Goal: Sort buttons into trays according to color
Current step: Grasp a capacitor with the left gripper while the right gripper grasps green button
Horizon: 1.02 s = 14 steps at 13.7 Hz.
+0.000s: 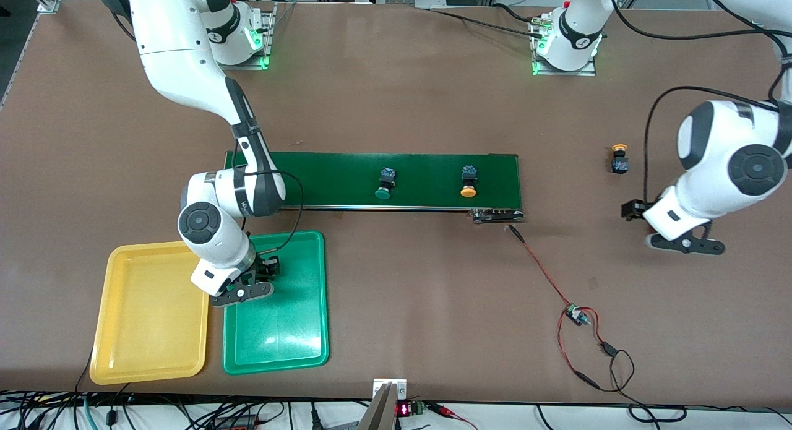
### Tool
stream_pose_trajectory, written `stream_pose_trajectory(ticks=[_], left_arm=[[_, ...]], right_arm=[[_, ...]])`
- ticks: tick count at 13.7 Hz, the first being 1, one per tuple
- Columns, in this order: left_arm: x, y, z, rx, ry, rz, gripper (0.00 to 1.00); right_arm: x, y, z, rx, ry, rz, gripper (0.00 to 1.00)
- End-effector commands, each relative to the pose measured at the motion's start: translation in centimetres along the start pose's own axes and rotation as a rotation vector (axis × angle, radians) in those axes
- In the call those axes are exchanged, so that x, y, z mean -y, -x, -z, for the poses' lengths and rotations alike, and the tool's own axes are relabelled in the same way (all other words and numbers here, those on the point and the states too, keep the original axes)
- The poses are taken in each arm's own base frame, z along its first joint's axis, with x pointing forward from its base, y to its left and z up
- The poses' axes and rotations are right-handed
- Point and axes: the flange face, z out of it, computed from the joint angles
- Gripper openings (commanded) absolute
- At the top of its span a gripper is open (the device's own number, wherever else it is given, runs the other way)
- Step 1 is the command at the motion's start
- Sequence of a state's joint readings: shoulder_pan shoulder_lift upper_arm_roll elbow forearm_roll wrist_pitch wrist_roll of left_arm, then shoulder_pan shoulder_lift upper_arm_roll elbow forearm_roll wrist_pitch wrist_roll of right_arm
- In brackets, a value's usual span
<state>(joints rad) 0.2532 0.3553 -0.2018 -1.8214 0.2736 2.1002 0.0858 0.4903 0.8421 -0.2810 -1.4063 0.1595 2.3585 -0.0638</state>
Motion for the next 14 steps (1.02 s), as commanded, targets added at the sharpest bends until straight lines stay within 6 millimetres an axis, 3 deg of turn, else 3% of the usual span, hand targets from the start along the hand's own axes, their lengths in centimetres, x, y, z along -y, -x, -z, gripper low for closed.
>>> stream_pose_trajectory(ticks=[1,3,4,8,10,12,13,14], left_arm=[[5.4,0.0,-6.2,-0.004,-0.014,-0.085,1.00],[7.3,0.5,-9.3,0.007,-0.016,-0.110,1.00],[7.1,0.7,-11.0,0.029,-0.004,-0.123,1.00],[10.0,1.9,-16.7,0.034,-0.020,-0.168,1.00],[10.0,2.1,-19.0,0.036,-0.012,-0.175,1.00],[9.8,2.2,-19.6,0.043,0.000,-0.169,0.58],[9.8,2.2,-19.5,0.045,0.000,-0.171,0.42],[9.7,2.0,-19.2,0.045,0.000,-0.172,0.32]], right_arm=[[0.3,-0.3,0.9,-0.002,-0.014,0.008,1.00],[2.4,0.0,1.8,0.039,-0.027,-0.087,1.00],[4.0,0.2,2.8,0.056,-0.031,-0.151,1.00],[12.0,2.3,9.4,0.189,-0.035,-0.289,1.00],[16.3,3.6,11.4,0.221,-0.025,-0.324,1.00],[19.7,4.8,12.5,0.223,-0.022,-0.363,1.00],[21.3,5.4,12.6,0.226,-0.017,-0.373,1.00],[23.3,6.3,12.5,0.231,-0.010,-0.386,1.00]])
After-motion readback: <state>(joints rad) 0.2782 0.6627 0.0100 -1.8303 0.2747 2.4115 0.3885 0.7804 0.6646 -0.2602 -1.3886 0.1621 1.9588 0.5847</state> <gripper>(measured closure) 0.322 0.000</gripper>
